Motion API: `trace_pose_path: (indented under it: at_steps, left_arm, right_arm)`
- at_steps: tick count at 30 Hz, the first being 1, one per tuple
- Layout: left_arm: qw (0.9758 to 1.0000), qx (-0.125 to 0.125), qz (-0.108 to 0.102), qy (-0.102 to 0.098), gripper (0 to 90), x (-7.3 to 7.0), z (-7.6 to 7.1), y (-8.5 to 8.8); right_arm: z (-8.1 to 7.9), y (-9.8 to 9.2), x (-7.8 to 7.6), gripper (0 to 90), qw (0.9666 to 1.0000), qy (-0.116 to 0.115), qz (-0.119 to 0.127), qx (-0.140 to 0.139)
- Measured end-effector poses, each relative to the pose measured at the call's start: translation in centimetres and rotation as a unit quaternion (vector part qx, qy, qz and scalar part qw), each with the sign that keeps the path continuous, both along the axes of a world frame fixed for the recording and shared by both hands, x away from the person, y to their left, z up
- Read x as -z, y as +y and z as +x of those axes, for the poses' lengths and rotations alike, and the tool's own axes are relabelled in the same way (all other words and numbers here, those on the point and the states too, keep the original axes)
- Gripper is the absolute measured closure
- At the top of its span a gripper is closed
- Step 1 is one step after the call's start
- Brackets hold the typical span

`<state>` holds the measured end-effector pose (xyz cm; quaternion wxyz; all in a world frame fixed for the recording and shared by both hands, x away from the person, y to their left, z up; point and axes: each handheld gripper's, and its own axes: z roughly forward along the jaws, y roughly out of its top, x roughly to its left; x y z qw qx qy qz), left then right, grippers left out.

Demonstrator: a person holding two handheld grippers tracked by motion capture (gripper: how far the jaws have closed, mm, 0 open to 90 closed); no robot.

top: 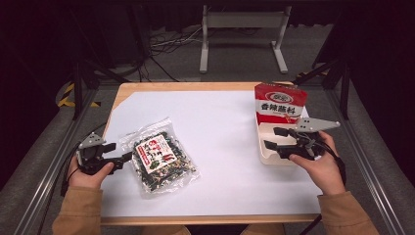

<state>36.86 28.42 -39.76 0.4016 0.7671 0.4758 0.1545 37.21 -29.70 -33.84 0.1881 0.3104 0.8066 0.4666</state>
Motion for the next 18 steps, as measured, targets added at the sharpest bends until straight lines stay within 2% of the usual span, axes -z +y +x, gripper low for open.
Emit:
trace_pose_path:
  at_steps: [3,6,15,18]
  left_arm:
    - [0.9999,-0.012,0.001,0.002,22.5,0.1,0.4,0.1]
    - [0.9994,-0.033,-0.001,0.012,22.9,0.1,1.1,0.4]
    - [0.9973,-0.06,-0.001,0.042,24.7,0.4,2.9,0.6]
    - [0.9966,-0.067,0.01,0.046,24.5,0.7,3.6,0.5]
  right_arm:
    - [0.0,0.1,0.1,37.6,1.0,0.002,0.001,-0.001]
    - [0.0,0.1,0.1,37.6,1.0,0.003,0.002,0.0]
    - [0.1,0.3,0.2,37.5,1.0,0.003,0.0,-0.001]
    - [0.1,0.3,0.2,37.3,1.0,0.003,0.001,-0.001]
